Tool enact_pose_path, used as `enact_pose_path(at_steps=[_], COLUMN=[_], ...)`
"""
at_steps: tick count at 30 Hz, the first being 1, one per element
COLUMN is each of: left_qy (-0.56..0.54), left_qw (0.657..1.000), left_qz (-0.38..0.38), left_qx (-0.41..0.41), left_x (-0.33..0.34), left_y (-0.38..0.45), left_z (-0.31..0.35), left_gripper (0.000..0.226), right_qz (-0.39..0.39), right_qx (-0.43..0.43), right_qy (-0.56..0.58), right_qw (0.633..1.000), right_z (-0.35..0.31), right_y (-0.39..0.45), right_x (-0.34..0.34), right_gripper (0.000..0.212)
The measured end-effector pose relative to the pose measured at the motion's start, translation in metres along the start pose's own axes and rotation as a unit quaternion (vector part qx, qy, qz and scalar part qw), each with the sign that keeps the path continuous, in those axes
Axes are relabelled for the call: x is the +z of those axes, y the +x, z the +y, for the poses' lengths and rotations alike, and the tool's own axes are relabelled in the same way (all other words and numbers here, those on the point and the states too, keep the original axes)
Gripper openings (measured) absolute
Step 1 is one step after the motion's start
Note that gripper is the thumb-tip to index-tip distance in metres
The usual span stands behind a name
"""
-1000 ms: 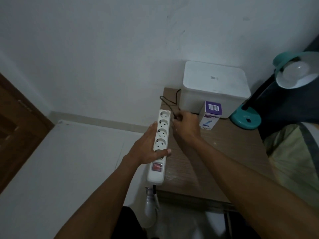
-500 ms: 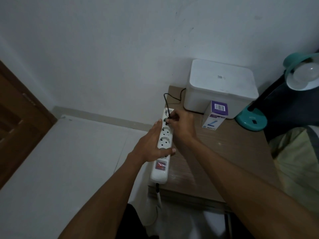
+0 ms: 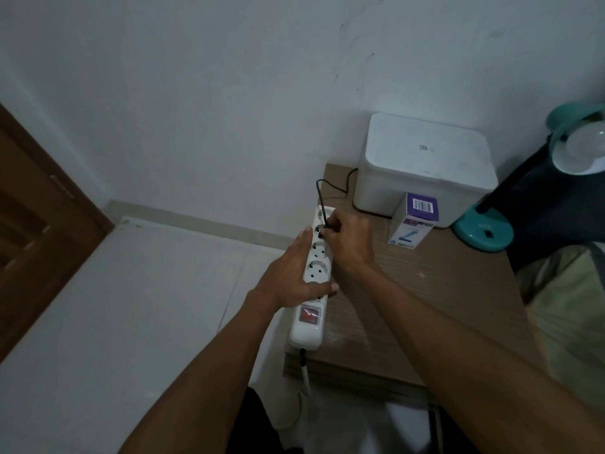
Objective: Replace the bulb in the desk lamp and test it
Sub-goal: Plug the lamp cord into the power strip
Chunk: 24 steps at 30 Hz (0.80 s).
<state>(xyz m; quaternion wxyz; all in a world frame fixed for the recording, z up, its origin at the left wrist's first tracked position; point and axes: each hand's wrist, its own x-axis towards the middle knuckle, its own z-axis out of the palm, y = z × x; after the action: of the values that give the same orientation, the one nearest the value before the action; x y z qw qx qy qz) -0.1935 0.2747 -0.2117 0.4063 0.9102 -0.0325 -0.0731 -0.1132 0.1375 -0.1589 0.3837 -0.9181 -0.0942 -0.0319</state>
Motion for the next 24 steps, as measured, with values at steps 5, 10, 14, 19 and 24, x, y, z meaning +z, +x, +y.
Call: enact_pose_path(at_steps=[5, 10, 14, 19, 24], left_qy=[-0.001, -0.003, 0.003, 0.040, 0.149], left_qw=[1.000, 1.000, 1.000, 0.999, 0.984], left_qz=[0.002, 0.007, 0.008, 0.015, 0.068], left_qx=[0.003, 0.002, 0.002, 0.001, 0.074], left_x=[0.001, 0.003, 0.004, 0.000, 0.003], left_y=[0.000, 0.003, 0.005, 0.005, -0.009], left_z=[0.000, -0.004, -0.007, -0.005, 0.012], left_gripper=[0.138, 0.137, 0.137, 0.129, 0.112], right_qz=[0.001, -0.011, -0.006, -0.065, -0.040], right_qx=[0.010, 0.016, 0.027, 0.010, -0.016], right_qy=[-0.023, -0.038, -0.040, -0.057, -0.071], right_qw=[1.000, 0.999, 0.999, 0.996, 0.997], right_z=[0.003, 0.003, 0.002, -0.005, 0.023], right_y=[0.002, 0.006, 0.003, 0.001, -0.052], right_x=[0.002, 0.006, 0.006, -0.008, -0.032], right_gripper=[0.008, 0.012, 0.011, 0.008, 0.031])
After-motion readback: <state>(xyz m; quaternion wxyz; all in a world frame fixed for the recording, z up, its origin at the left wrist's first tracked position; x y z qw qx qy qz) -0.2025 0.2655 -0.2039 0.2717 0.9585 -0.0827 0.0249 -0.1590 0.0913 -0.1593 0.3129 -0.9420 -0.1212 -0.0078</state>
